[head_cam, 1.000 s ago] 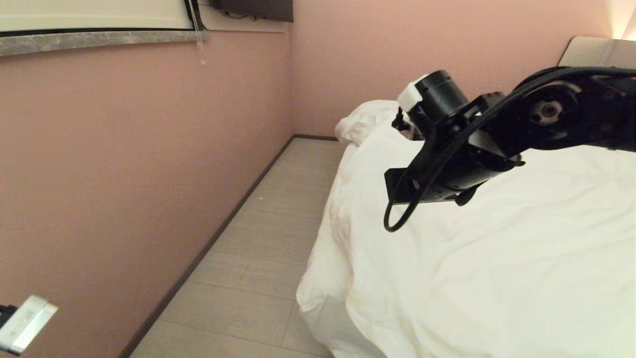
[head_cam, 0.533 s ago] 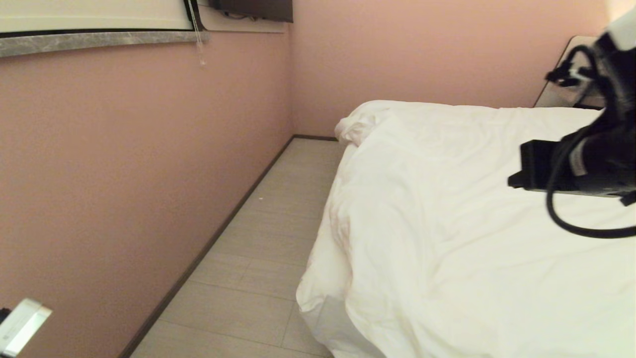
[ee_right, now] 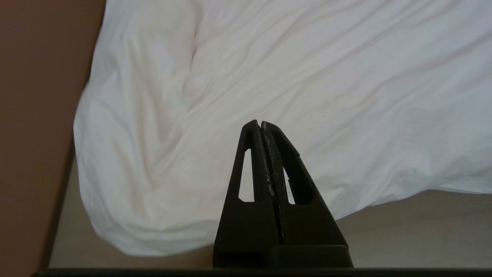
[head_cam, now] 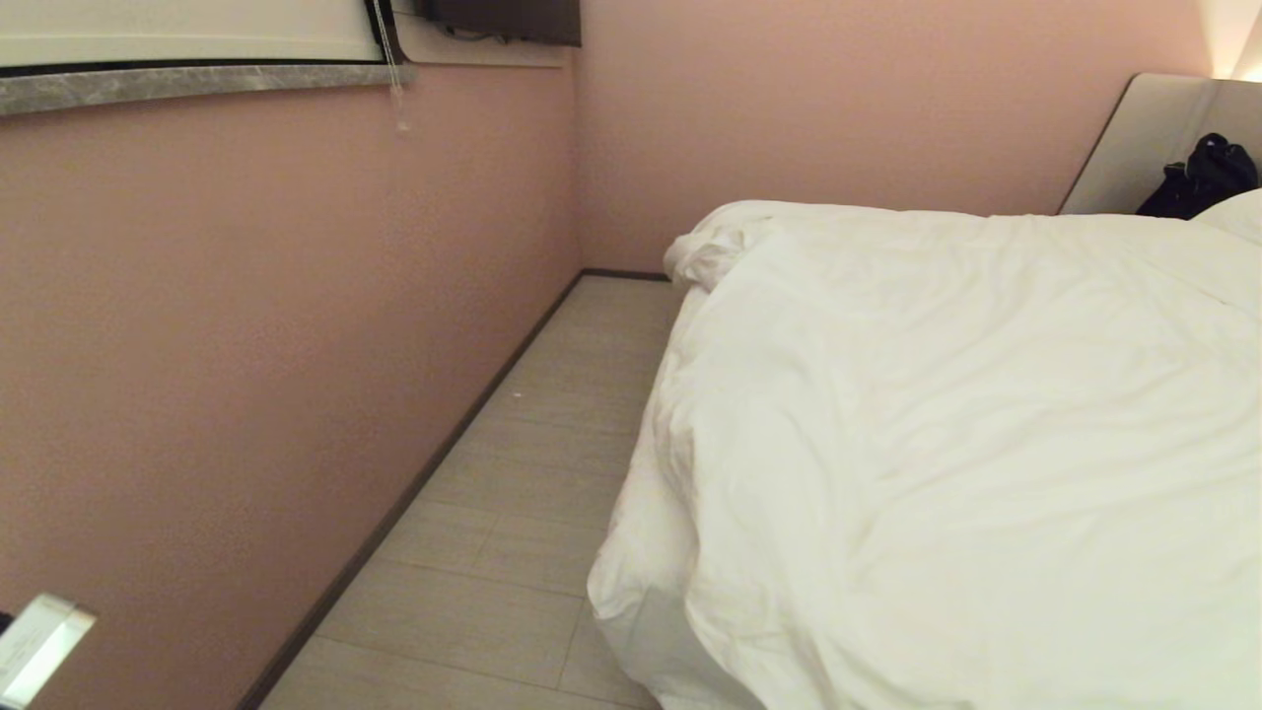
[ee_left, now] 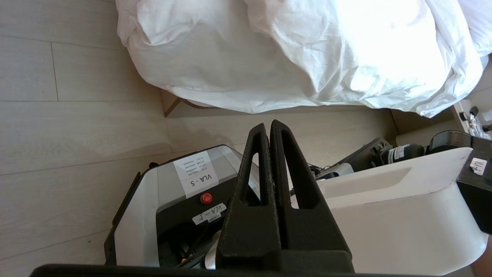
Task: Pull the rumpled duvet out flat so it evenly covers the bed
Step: Flatten the corners of the folded blanket
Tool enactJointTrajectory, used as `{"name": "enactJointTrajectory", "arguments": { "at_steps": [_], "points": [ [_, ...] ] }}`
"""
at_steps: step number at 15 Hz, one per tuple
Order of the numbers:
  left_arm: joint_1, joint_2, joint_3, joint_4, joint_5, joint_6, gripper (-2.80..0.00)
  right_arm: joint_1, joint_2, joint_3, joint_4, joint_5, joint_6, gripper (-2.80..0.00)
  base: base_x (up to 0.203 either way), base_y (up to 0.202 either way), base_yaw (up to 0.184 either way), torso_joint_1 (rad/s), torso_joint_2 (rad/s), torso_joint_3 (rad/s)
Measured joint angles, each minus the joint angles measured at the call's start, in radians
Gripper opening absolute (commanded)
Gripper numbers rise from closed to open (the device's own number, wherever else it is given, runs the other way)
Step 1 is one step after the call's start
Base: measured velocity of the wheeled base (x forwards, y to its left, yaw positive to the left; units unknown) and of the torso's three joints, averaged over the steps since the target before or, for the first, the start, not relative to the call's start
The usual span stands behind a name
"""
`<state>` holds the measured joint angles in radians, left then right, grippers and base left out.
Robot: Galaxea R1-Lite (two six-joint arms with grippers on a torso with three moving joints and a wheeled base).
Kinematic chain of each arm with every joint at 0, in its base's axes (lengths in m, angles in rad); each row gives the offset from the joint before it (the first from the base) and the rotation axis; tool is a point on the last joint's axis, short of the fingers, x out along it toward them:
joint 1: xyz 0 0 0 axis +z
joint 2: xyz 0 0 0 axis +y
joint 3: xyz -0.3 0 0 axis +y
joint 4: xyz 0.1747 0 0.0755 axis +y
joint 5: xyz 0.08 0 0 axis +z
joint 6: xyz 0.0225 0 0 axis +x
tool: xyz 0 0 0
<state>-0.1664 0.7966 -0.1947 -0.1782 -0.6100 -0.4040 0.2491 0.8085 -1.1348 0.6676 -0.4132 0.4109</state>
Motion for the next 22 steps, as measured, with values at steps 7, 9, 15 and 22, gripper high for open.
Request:
{"name": "enactJointTrajectory", "arguments": {
  "at_steps": [7,9,15,22],
  "points": [
    [0.000,-0.021,0.002,0.000,0.000,0.003,-2.80,-0.188,-0.468,0.266,-0.072,-0.009,-0.027,-2.80,0.000,0.000,0.000,0.000,0.00,0.000],
    [0.000,-0.027,0.003,0.000,0.000,0.004,-2.80,-0.214,-0.562,0.360,-0.081,0.001,-0.054,-2.80,0.000,0.000,0.000,0.000,0.00,0.000],
    [-0.001,-0.050,0.009,0.002,-0.002,0.006,-2.80,-0.236,-0.750,0.557,-0.087,0.087,-0.186,-2.80,0.000,0.000,0.000,0.000,0.00,0.000],
    [-0.033,-0.113,0.023,0.010,-0.002,0.011,-2.80,-0.237,-0.806,0.885,-0.217,0.242,-0.326,-2.80,0.000,0.000,0.000,0.000,0.00,0.000]
  ]
}}
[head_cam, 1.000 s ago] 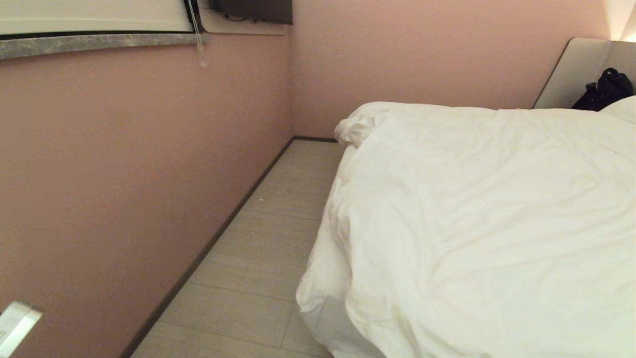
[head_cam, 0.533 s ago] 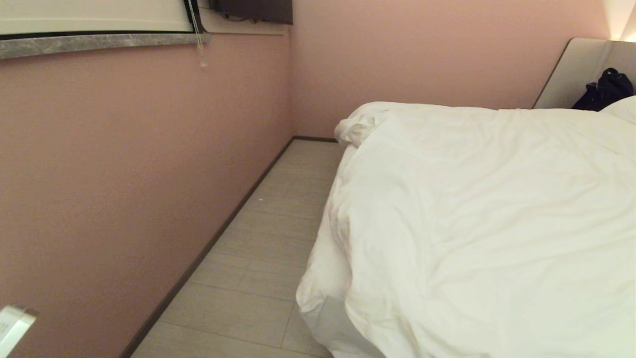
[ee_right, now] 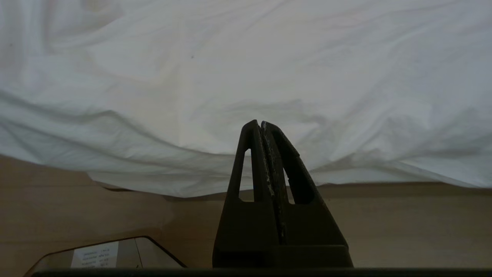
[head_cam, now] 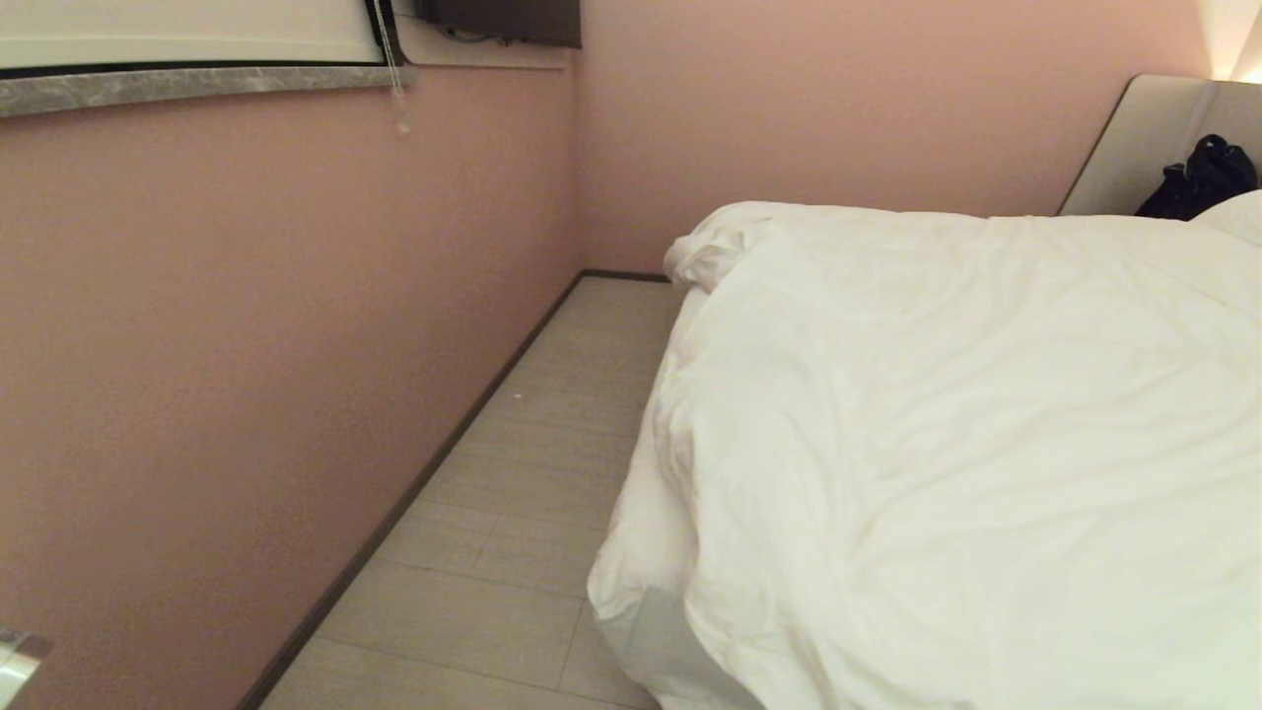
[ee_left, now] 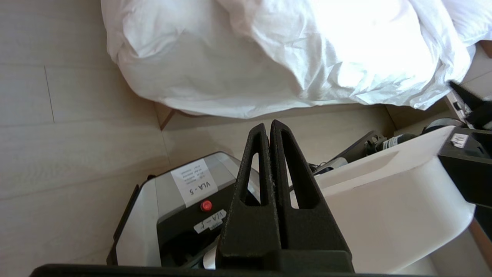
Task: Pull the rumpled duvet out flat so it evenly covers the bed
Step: Flatten the corners of the folded blanket
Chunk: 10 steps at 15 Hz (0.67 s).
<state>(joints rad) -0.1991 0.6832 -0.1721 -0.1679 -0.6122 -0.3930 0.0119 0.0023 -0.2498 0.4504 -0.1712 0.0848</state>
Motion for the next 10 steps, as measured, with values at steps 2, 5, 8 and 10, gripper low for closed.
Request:
{"name": "enactJointTrajectory", "arguments": {
  "at_steps": [2,5,8,10],
  "points": [
    [-0.002,-0.017,0.001,0.001,0.000,0.000,-2.80,0.000,-0.001,0.050,-0.075,0.049,-0.019,-2.80,0.000,0.000,0.000,0.000,0.00,0.000],
    [-0.002,-0.029,0.001,0.001,0.001,0.000,-2.80,0.000,-0.002,0.125,-0.194,0.110,-0.043,-2.80,0.000,0.000,0.000,0.000,0.00,0.000],
    [-0.002,-0.034,-0.005,0.001,0.006,-0.001,-2.80,0.000,-0.003,0.197,-0.291,0.148,-0.082,-2.80,0.000,0.000,0.000,0.000,0.00,0.000],
    [-0.002,-0.038,-0.011,0.001,0.010,-0.001,-2.80,0.000,-0.003,0.212,-0.331,0.159,-0.094,-2.80,0.000,0.000,0.000,0.000,0.00,0.000]
  ]
}}
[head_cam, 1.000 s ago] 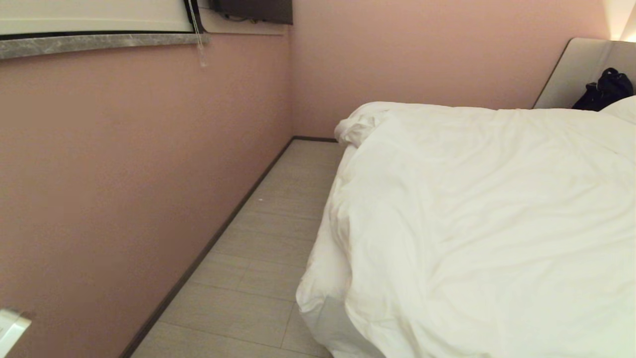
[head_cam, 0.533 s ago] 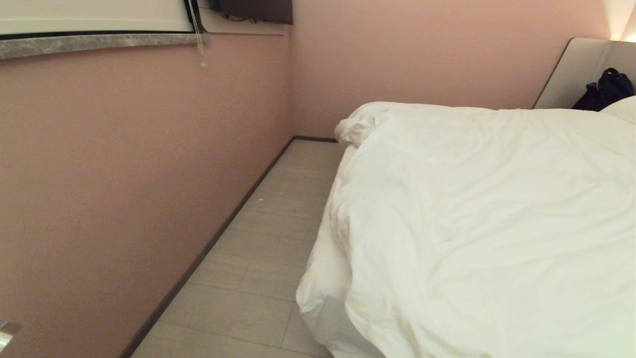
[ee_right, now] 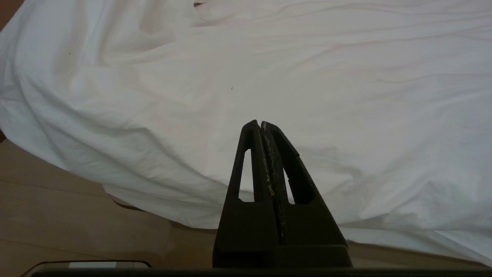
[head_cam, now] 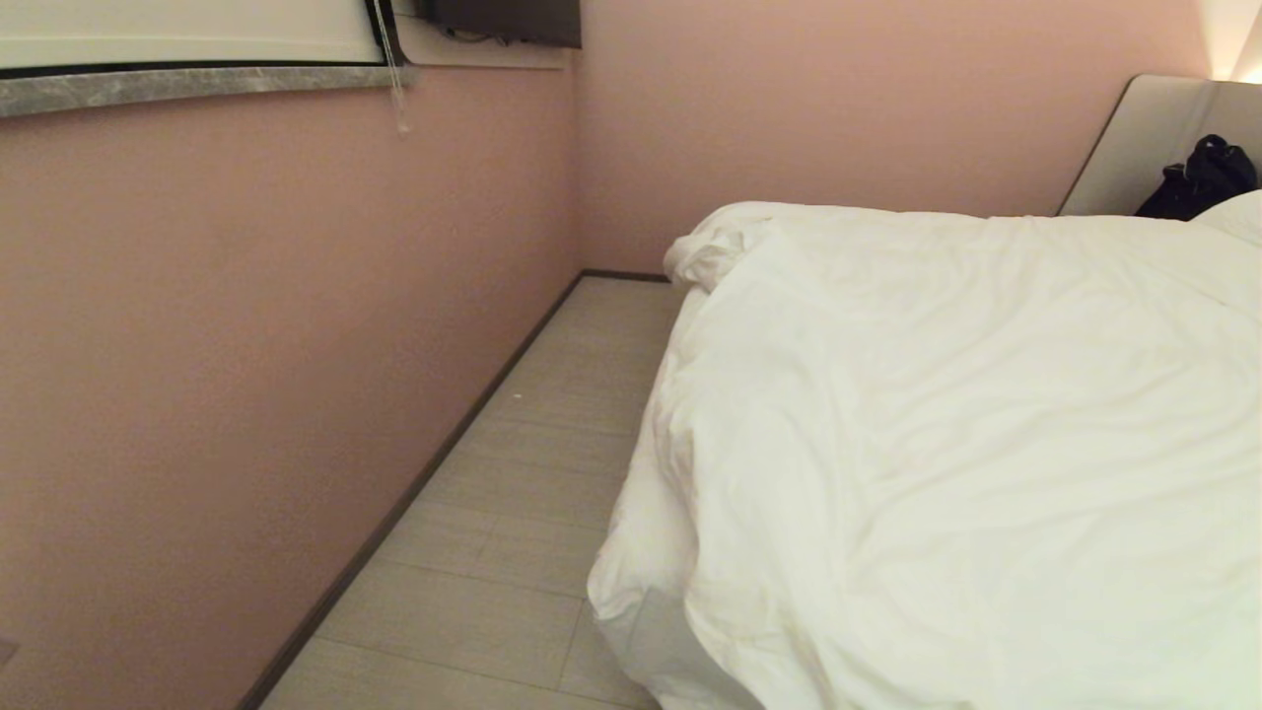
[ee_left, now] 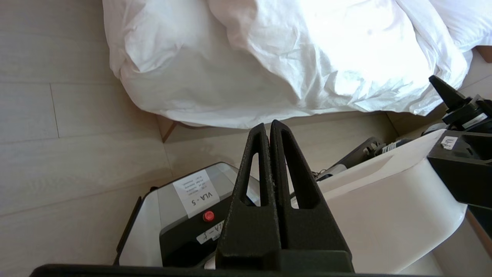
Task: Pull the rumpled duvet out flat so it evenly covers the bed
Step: Flatten the corners of the folded blanket
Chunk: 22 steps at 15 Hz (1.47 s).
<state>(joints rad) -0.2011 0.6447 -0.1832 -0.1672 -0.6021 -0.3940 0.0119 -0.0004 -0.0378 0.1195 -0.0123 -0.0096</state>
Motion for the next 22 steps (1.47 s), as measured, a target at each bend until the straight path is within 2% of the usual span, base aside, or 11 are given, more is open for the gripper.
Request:
{"name": "enactJointTrajectory", "arguments": {
  "at_steps": [4,7,9,12,14,18,22],
  "points": [
    [0.001,-0.006,-0.023,-0.001,0.012,-0.001,-2.80,0.000,0.000,0.009,-0.038,0.003,0.001,-2.80,0.000,0.000,0.000,0.000,0.00,0.000],
    [0.003,0.028,-0.066,-0.001,0.085,0.000,-2.80,0.000,-0.001,0.017,-0.063,0.003,0.005,-2.80,0.000,0.000,0.000,0.000,0.00,0.000],
    [0.003,0.111,-0.119,-0.002,0.131,0.000,-2.80,0.000,-0.001,0.018,-0.069,0.003,0.005,-2.80,0.000,0.000,0.000,0.000,0.00,0.000],
    [0.002,0.340,-0.216,-0.013,0.181,-0.003,-2.80,0.000,-0.001,0.018,-0.070,0.003,0.005,-2.80,0.000,0.000,0.000,0.000,0.00,0.000],
    [0.000,0.520,-0.305,-0.021,0.182,-0.003,-2.80,0.000,-0.001,0.018,-0.070,0.003,0.006,-2.80,0.000,0.000,0.000,0.000,0.00,0.000],
    [-0.024,0.867,-0.518,-0.034,0.106,-0.001,-2.80,0.000,-0.001,0.018,-0.071,0.003,0.006,-2.80,0.000,0.000,0.000,0.000,0.00,0.000],
    [-0.039,1.173,-0.739,-0.036,0.075,0.001,-2.80,0.000,-0.001,0.018,-0.071,0.003,0.005,-2.80,0.000,0.000,0.000,0.000,0.00,0.000]
  ]
}}
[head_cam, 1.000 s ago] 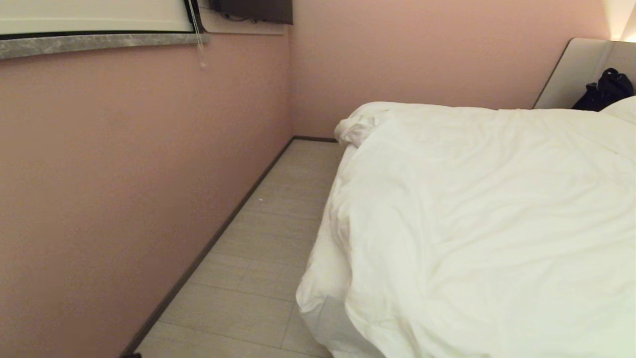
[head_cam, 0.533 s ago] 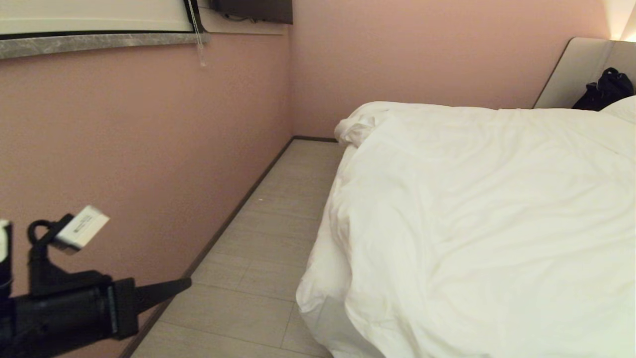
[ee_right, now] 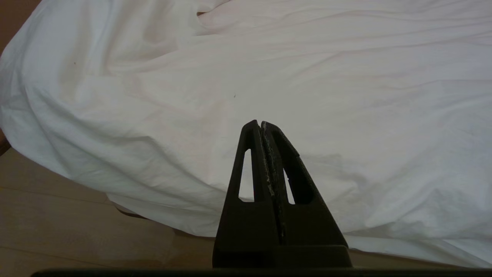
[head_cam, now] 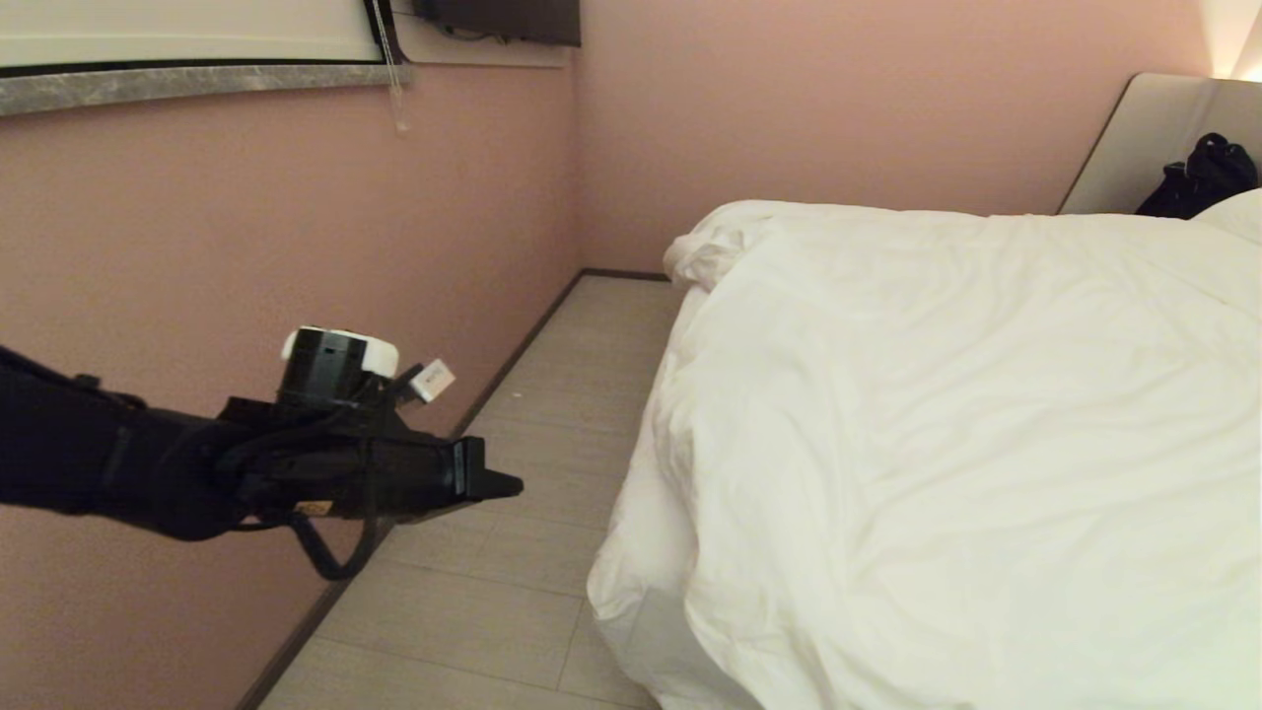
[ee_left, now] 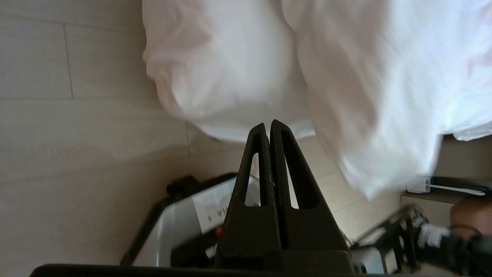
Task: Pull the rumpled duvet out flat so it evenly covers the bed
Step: Flatten the corners of the folded blanket
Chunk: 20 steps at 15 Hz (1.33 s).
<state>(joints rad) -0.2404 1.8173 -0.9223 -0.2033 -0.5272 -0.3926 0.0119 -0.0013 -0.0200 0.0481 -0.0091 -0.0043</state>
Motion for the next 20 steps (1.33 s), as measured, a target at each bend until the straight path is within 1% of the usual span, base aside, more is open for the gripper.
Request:
{"name": "enactJointTrajectory", "arguments": {
  "at_steps": [3,6,7,8,10,12,15,17,20],
  "points": [
    [-0.014,0.155,-0.145,0.006,-0.005,0.035,-2.80,0.000,0.000,0.000,0.000,0.000,0.000,-2.80,0.000,0.000,0.000,0.000,0.00,0.000],
    [-0.052,0.235,-0.222,0.011,-0.004,0.087,-2.80,0.000,0.000,0.000,-0.001,0.000,0.000,-2.80,0.000,0.000,0.000,0.000,0.00,0.000],
    [-0.064,0.250,-0.237,0.011,-0.004,0.098,-1.06,0.000,0.000,0.000,-0.001,0.000,0.000,-2.80,0.000,0.000,0.000,0.000,0.00,0.000],
    [-0.077,0.264,-0.250,0.006,-0.007,0.107,0.00,0.000,0.000,0.000,-0.001,0.000,0.000,-2.80,0.000,0.000,0.000,0.000,0.00,0.000],
    [-0.093,0.280,-0.271,-0.001,-0.039,0.111,0.00,0.000,0.000,0.000,-0.001,0.000,0.000,-2.80,0.000,0.000,0.000,0.000,0.00,0.000],
    [-0.100,0.279,-0.283,-0.001,-0.126,0.108,0.00,0.000,0.000,0.000,-0.001,0.000,0.000,-2.80,0.000,0.000,0.000,0.000,0.00,0.000],
    [-0.104,0.247,-0.298,0.008,-0.208,0.079,0.00,0.000,0.000,0.000,0.000,0.000,0.000,-2.80,0.000,0.000,0.000,0.000,0.00,0.000],
    [-0.118,0.242,-0.333,0.012,-0.215,0.056,0.00,0.000,0.000,0.000,-0.001,0.000,0.000,-2.80,0.000,0.000,0.000,0.000,0.00,0.000],
    [-0.146,0.283,-0.409,0.012,-0.208,0.050,0.00,0.000,0.000,0.000,-0.001,0.000,0.000,-2.80,0.000,0.000,0.000,0.000,0.00,0.000]
  ]
}}
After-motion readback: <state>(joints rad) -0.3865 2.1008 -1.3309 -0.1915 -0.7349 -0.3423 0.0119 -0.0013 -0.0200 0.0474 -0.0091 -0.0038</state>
